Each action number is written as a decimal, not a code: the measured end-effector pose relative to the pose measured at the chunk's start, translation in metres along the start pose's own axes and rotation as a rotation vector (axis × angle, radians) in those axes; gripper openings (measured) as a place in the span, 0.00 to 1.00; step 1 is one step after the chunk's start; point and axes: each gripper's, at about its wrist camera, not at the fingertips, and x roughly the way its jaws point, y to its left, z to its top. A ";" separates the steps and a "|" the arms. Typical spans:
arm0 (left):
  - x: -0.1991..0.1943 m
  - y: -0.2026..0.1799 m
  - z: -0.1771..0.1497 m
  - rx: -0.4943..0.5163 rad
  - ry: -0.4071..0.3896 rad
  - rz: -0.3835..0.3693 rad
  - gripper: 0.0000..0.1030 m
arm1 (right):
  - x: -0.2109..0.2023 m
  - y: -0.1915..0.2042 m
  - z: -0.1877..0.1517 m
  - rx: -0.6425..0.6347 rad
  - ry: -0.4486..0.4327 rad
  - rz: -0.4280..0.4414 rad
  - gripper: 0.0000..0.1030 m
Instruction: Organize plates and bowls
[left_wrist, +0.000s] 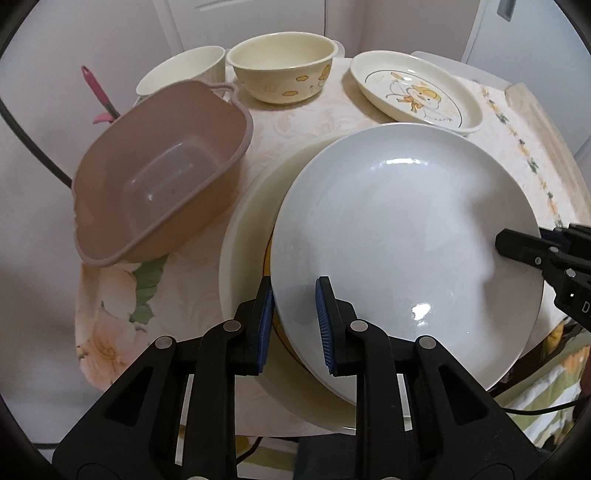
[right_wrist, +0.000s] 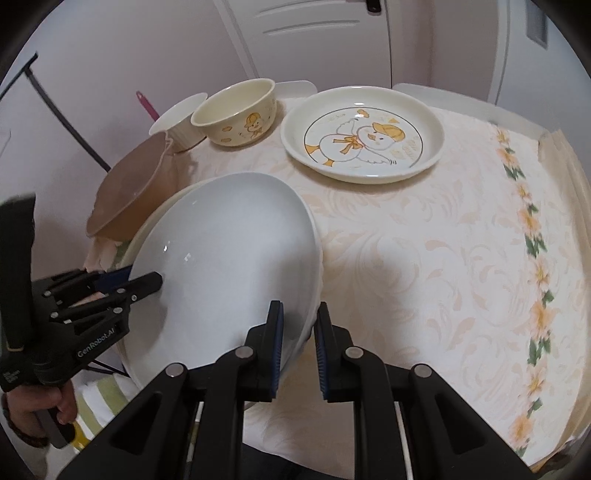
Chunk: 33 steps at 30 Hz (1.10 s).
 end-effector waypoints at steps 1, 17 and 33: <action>0.000 -0.001 0.000 0.006 0.000 0.010 0.20 | 0.000 0.001 0.001 -0.008 0.003 -0.005 0.15; -0.002 -0.006 0.003 0.032 0.015 0.079 0.20 | 0.011 0.030 0.000 -0.201 0.067 -0.177 0.16; 0.000 -0.009 0.004 0.038 0.042 0.096 0.19 | 0.016 0.041 0.009 -0.228 0.138 -0.236 0.17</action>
